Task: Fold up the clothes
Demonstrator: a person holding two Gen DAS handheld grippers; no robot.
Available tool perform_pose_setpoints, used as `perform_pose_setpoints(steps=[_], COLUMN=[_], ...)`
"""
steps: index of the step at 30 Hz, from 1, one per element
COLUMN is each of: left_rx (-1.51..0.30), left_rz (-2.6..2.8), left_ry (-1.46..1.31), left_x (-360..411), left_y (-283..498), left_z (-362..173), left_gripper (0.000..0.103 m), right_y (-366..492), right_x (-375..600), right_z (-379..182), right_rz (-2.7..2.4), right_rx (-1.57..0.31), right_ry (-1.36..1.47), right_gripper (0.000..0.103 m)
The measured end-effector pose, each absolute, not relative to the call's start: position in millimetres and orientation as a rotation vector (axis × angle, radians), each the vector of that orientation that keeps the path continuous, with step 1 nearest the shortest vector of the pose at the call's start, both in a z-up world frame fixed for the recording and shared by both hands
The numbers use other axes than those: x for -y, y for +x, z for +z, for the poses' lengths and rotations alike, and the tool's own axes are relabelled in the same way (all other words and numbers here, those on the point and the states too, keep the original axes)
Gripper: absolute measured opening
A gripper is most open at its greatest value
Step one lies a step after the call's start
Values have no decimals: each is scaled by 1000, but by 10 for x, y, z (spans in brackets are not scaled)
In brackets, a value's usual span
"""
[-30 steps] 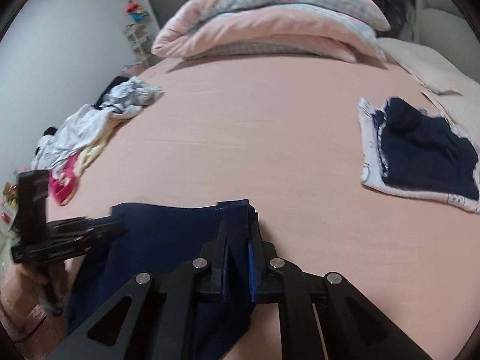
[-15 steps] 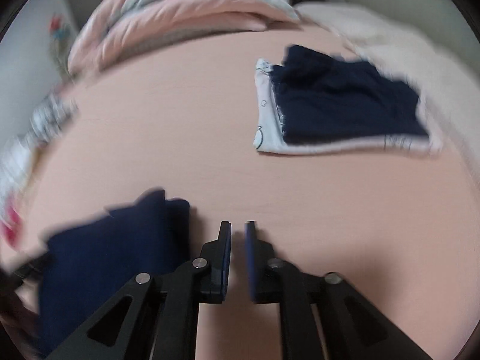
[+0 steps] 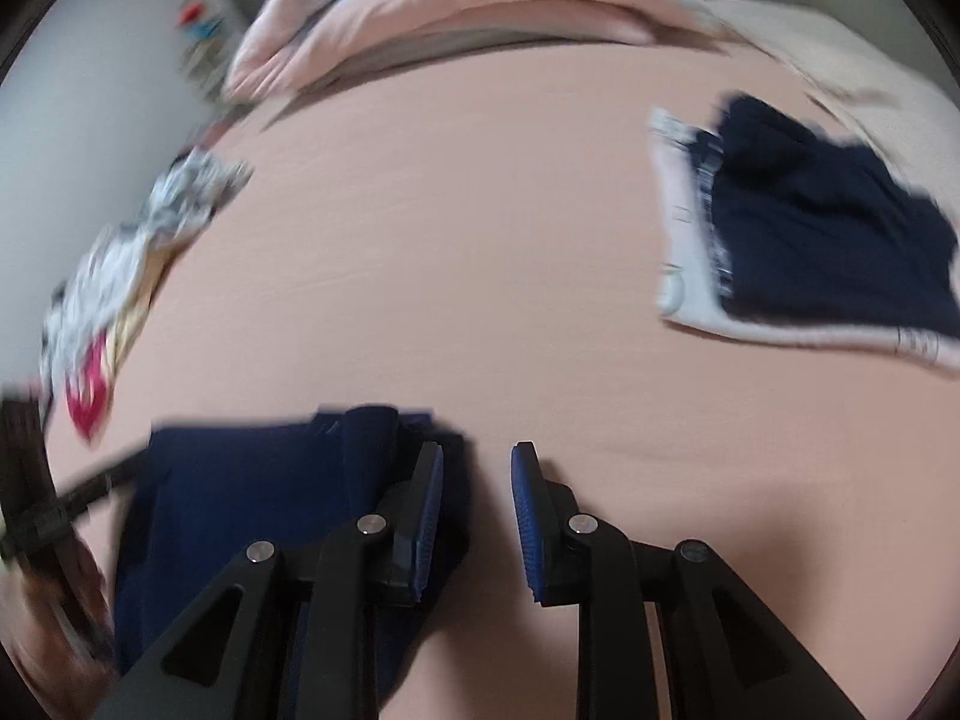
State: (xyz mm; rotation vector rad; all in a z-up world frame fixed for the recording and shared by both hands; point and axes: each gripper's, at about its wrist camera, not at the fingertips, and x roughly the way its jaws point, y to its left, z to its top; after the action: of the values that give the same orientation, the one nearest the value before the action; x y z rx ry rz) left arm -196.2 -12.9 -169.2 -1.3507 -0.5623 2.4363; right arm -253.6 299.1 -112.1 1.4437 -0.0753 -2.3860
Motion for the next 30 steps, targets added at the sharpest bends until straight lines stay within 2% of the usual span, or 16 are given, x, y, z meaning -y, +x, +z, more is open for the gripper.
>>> perform_pose_setpoints(steps=[4,8,11,16,17,18,20,21,27,30], left_rx=[531,503,498,490,488,485,478,475,513,516], left_rz=[2428,2434,2431,2437,2437,2438,2440,2441,2435,2436], left_ry=[-1356,-1361,-1362,-1360,-1356,-1354,-1349,-1346,-1333,-1330], left_x=[78,41,39,28,16,21,22,16,9,9], left_y=[-1983,-1997,-2000,-1998,-2001,-1994,-1986,-1985,-1996,-2000], left_z=[-1698,-1707,-1711,-1727,-1728,-1726,-1723,-1723,-1732,-1732], left_gripper=[47,47,47,49,50,51,53,54,55,55], right_y=[-2434,-2561,-2603,-2426,-2387,-2362,-2360,-2365,-2470,-2536], right_x=[-2807,-2789,-2852,-2760,-2751,-2743,-2817,-2894,-3278,-3330], right_z=[-1097,-1215,-1210,-1171,-1187,-1205,-1223,-1229,-1381,-1435], right_rz=[-2318,-2337,-2336,-2265,-2274,-2290,-2338,-2359,-2337,-2353], right_rx=[-52,-61,38,-25,-43,-48,-1,69,465,468], right_ry=[1432,1476,1468,1438,1434,1423,1406,1407,1473,1511], right_gripper=[23,36,36,35,34,26,14,12,12,13])
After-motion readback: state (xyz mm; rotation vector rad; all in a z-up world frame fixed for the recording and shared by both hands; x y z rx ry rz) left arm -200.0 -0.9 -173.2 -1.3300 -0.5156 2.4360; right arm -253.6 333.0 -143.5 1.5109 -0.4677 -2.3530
